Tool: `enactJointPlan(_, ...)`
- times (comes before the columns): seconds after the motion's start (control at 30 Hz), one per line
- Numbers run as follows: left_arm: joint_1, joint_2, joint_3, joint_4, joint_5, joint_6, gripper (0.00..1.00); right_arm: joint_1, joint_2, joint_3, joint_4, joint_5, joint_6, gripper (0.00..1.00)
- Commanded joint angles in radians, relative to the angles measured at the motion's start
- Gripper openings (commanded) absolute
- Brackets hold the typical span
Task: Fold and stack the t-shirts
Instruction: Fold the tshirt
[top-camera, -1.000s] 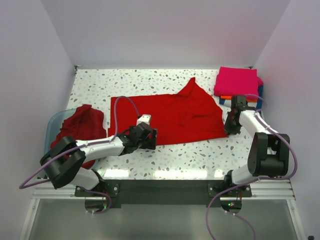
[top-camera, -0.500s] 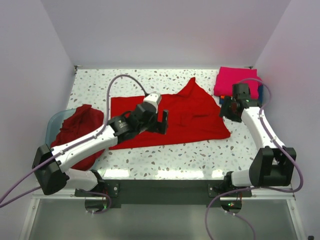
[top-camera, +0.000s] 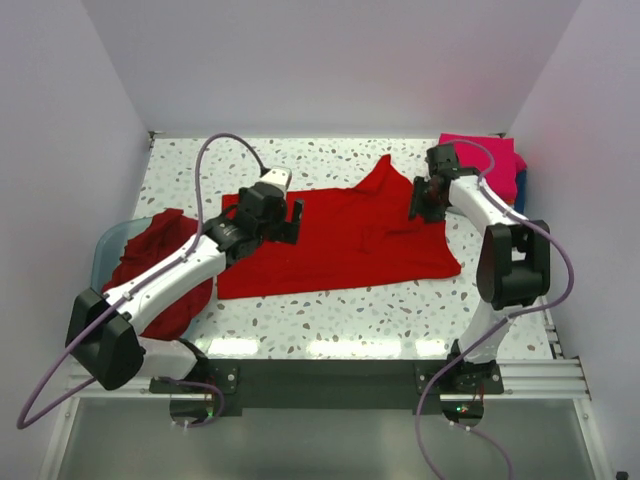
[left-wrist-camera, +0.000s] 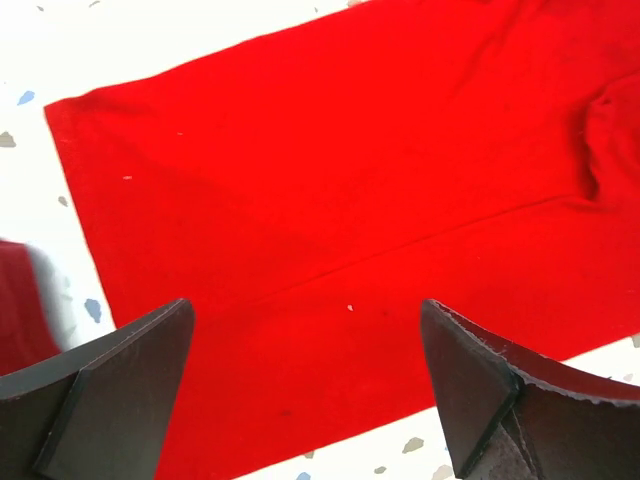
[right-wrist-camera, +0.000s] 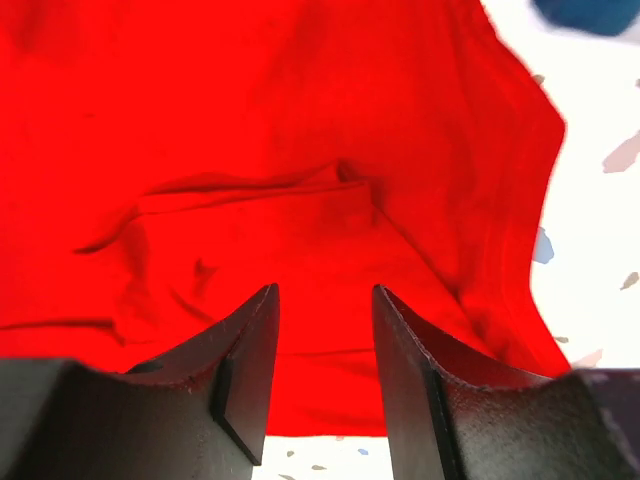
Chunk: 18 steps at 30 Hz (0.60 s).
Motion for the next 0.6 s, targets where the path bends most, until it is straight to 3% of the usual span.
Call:
enactJointPlan(0.0,0.012,-0.069,0.007,0.088,-0.066,0.044,1.0,-0.001,0.031,0.037,0.038,-0.026,0.001,0.45)
enactJointPlan(0.57,0.018,-0.069,-0.024,0.064,-0.039,0.021,1.0,-0.001,0.122,-0.022,0.138,0.034,0.004,0.43)
